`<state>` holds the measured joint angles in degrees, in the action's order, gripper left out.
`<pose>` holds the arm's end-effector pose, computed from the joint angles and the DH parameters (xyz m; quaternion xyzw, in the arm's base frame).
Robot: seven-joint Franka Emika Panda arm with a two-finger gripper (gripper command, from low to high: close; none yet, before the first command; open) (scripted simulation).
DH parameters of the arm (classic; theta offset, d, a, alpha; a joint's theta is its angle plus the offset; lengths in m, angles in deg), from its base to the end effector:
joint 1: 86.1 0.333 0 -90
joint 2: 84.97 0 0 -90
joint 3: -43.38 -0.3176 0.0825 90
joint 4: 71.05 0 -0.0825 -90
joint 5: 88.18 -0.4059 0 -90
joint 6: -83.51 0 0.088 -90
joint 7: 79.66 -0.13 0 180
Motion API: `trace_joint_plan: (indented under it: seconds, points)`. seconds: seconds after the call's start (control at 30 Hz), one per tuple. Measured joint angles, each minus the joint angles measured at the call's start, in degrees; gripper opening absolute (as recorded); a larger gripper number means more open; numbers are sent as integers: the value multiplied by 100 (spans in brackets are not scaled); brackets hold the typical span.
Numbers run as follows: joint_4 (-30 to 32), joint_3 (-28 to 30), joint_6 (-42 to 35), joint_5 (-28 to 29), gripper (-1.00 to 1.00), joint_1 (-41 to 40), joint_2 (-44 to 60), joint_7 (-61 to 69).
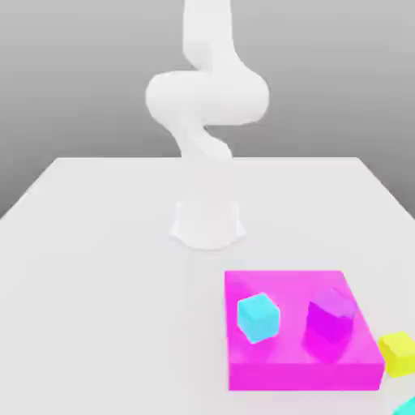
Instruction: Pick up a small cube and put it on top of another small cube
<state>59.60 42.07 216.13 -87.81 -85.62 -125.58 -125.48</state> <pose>0.4144 0.0155 0.6738 -0.8643 0.3480 -0.3365 0.1365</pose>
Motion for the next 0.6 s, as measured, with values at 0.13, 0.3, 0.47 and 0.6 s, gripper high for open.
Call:
trace_joint_plan:
  seconds: [0.13, 0.3, 0.47, 0.6]
  points:
    - [-185, -227, 143, 78, 0, 79, 861, -10]
    - [-409, -511, 308, 213, 0, 179, 1898, -51]
    - [-632, -782, 474, 405, 0, 303, 2937, -133]
    - [-812, -949, 604, 593, 0, 489, 3773, -221]
